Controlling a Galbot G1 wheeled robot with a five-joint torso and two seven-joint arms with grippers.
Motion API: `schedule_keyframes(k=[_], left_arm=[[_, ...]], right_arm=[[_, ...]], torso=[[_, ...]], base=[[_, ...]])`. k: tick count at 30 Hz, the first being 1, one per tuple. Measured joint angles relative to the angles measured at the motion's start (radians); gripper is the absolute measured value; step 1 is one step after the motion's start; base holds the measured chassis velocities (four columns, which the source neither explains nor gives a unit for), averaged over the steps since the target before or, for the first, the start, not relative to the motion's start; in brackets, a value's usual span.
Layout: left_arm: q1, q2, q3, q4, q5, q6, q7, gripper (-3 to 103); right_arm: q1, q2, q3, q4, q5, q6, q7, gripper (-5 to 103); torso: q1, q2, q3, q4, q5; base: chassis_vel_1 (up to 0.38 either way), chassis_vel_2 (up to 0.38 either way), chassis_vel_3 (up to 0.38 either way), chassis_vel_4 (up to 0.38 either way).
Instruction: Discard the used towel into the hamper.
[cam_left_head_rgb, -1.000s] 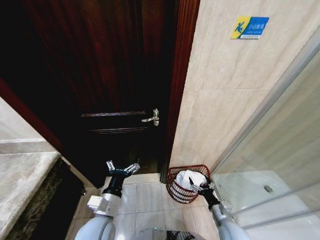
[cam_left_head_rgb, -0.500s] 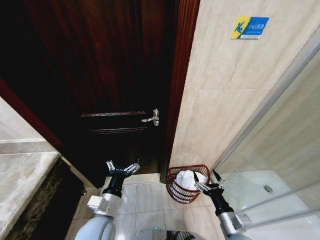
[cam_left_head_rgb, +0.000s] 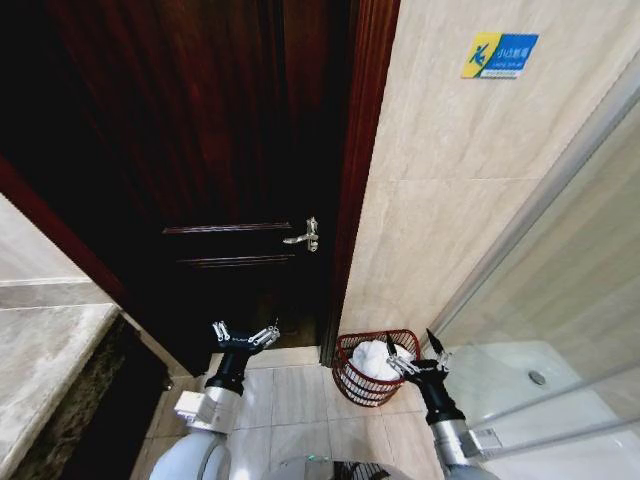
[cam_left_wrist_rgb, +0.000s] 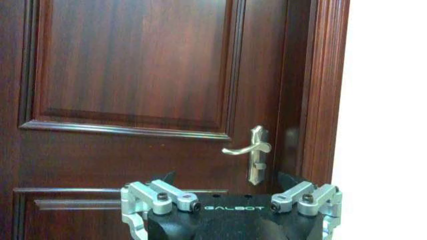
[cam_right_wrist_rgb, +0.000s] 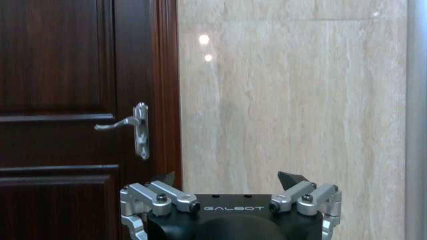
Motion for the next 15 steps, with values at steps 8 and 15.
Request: schedule_keyframes(k=[8, 15], left_arm=[[0.0, 0.0, 0.0, 0.0, 0.0, 0.0, 0.0, 100], [0.0, 0.0, 0.0, 0.0, 0.0, 0.0, 0.0, 100]], right_arm=[[-0.002, 0.012, 0.011, 0.06, 0.003, 0.016, -0.015, 100], [0.014, 0.014, 0.018, 0.085, 0.011, 0.062, -0.007, 100]], torso=[[0.0, 0.0, 0.0, 0.0, 0.0], [0.0, 0.0, 0.0, 0.0, 0.0001]], base=[[0.0, 0.0, 0.0, 0.0], [0.0, 0.0, 0.0, 0.0]])
